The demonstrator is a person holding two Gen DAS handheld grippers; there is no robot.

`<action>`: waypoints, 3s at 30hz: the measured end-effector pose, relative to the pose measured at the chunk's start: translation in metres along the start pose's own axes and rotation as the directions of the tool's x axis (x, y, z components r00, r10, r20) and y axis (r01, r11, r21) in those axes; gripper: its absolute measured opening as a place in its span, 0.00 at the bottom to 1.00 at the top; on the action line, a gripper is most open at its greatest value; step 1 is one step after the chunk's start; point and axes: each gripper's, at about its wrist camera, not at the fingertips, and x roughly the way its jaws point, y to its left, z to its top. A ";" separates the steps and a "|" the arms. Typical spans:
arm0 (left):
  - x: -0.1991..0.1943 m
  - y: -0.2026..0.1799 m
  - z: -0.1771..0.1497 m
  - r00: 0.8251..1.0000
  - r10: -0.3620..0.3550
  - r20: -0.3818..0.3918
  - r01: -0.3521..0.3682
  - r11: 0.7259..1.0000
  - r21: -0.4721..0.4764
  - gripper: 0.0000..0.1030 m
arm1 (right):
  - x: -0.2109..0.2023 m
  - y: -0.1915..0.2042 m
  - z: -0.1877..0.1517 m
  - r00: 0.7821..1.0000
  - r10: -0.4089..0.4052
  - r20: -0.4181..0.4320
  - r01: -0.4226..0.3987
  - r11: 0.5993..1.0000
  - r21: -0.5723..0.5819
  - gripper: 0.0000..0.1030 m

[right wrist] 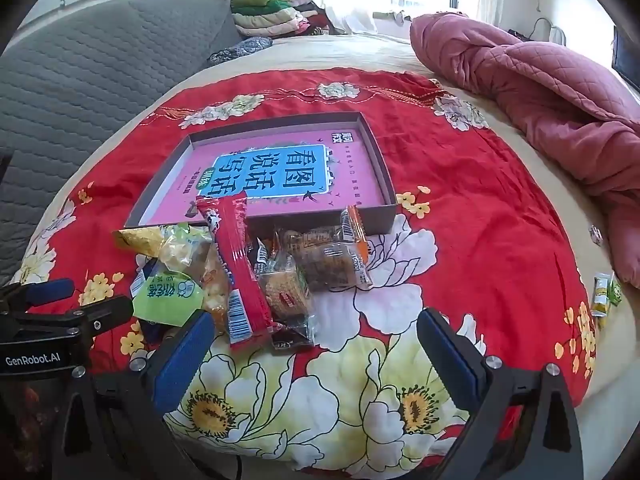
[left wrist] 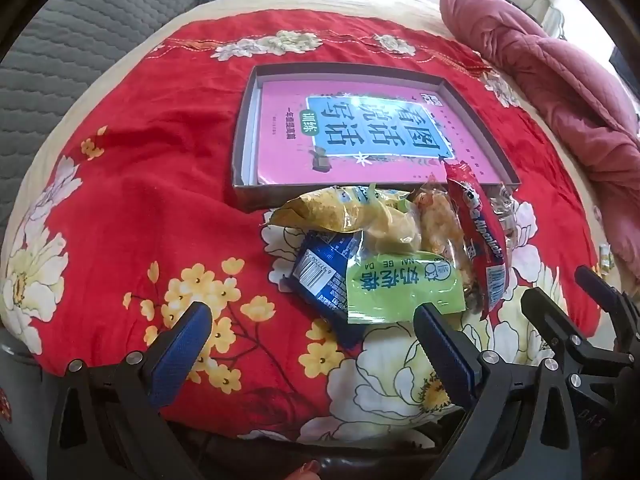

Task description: Organize snacks

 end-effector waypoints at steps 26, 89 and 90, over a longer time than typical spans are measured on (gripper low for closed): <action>0.002 0.000 -0.001 1.000 0.006 -0.005 -0.006 1.000 0.010 0.98 | -0.001 -0.002 0.001 1.000 -0.004 0.004 0.004 1.000 0.000 0.99; 0.010 0.029 0.014 1.000 -0.015 -0.009 0.014 0.997 -0.077 0.98 | 0.009 0.005 0.014 0.999 0.015 0.038 -0.015 1.000 -0.010 0.99; 0.011 0.032 0.015 1.000 -0.023 -0.010 0.022 0.996 -0.087 0.98 | 0.009 0.006 0.016 0.999 0.020 0.039 -0.019 1.000 -0.014 0.99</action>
